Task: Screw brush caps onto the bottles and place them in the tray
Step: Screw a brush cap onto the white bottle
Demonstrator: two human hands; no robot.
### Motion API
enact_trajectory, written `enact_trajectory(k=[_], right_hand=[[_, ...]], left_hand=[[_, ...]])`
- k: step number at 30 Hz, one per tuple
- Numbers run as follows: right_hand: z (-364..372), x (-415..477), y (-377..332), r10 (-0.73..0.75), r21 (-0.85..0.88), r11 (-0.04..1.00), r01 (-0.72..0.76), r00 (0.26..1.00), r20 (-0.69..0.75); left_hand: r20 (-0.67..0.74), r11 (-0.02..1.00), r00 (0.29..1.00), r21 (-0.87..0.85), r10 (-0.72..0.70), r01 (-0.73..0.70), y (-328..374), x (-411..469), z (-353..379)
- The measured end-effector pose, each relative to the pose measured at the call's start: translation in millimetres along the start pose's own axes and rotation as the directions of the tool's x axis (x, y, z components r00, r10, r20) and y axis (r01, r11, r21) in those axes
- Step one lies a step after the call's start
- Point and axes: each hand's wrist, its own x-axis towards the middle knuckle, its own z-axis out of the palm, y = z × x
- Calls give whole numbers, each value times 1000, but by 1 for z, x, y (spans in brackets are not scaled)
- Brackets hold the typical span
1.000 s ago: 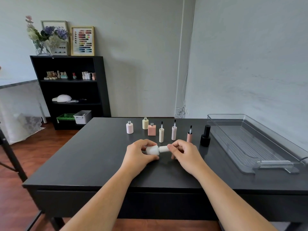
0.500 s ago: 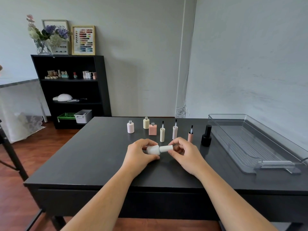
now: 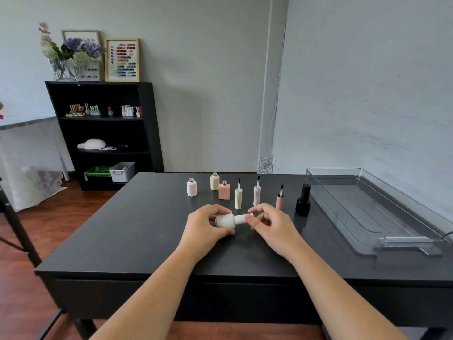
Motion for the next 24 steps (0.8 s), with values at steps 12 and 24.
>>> enact_trajectory(k=[12, 24], right_hand=[[0, -1, 1, -28, -46, 999, 29, 999, 36], [0, -1, -1, 7, -74, 997, -5, 1000, 29]], left_hand=[[1, 1000, 1000, -18, -4, 4, -4, 2, 1], [4, 1000, 1000, -20, 3, -3, -5, 2, 2]])
